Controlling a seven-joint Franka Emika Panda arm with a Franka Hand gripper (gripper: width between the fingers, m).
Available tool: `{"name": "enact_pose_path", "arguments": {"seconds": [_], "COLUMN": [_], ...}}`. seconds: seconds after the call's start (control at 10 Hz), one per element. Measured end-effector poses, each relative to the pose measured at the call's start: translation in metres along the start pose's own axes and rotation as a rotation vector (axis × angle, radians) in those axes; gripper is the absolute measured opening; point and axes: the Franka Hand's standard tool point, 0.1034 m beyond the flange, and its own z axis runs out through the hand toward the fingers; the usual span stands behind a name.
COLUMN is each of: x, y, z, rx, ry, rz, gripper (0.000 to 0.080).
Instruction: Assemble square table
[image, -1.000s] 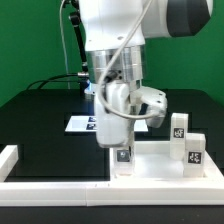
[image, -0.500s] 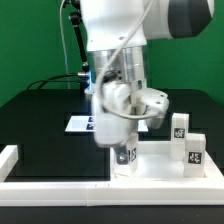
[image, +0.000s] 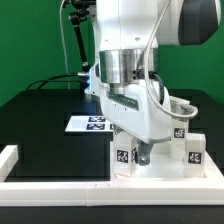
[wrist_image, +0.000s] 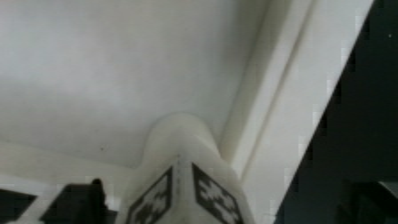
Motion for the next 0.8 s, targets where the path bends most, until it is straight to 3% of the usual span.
{"name": "enact_pose_path", "arguments": {"seconds": [0.2,0.4,0.6,0.7,0.8], "x": [-0.0041,-0.0034,-0.002,-0.0019,0.0], "y": [-0.0031,-0.0012,-0.0005,-0.0004,0.0015], "z": [-0.0013,0.0015,0.0018,0.0019,0.0021], "rx": [-0.029,-0.041,-0.042,-0.042,-0.045], "ry": [0.019,0.017,0.016,0.016,0.018], "rz": [-0.251,-0.506,-0.547,-0.523,-0.49], "gripper": [0.0649,0.0649,0.0649,0.0513,0.0513]}}
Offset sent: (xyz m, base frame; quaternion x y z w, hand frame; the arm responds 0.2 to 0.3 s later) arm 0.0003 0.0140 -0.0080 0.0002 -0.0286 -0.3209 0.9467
